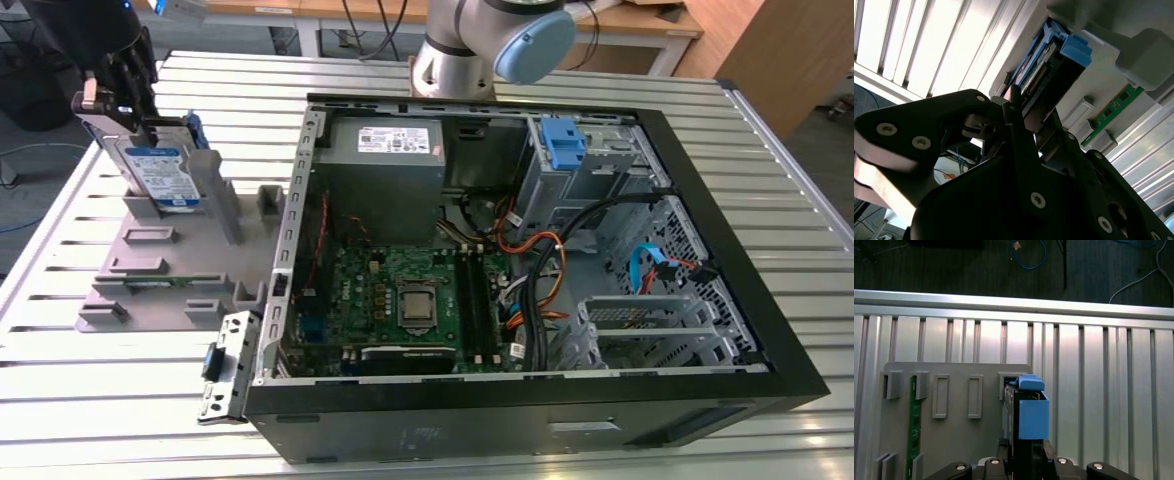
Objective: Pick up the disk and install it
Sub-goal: 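Pick up the disk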
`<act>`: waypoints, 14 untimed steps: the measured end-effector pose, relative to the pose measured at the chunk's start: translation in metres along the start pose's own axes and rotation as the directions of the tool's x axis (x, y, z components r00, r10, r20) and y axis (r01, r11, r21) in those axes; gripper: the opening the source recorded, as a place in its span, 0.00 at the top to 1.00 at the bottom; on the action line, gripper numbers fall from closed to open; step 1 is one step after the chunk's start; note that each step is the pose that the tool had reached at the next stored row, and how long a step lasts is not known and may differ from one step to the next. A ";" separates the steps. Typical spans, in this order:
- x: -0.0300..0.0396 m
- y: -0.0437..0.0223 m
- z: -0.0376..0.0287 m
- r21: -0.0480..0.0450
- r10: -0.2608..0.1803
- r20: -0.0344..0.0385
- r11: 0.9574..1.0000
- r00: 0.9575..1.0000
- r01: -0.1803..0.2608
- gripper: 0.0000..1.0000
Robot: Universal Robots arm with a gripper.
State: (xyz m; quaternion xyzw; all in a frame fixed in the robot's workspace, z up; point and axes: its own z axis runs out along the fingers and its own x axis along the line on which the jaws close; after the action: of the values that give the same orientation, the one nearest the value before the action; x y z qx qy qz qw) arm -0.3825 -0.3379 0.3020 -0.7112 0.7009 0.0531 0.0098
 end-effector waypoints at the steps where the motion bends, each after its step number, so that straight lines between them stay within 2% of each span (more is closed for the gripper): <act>1: 0.0000 0.0000 0.0000 0.000 0.000 0.000 1.000 1.000 0.000 0.65; 12: 0.0000 0.0000 0.0000 0.000 0.000 0.000 1.000 1.000 0.000 0.65; 14: 0.0000 0.0000 0.0001 0.001 0.013 0.001 1.000 1.000 -0.013 0.65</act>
State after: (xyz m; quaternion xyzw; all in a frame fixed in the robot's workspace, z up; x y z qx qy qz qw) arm -0.3825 -0.3380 0.3019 -0.7066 0.7056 0.0531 0.0102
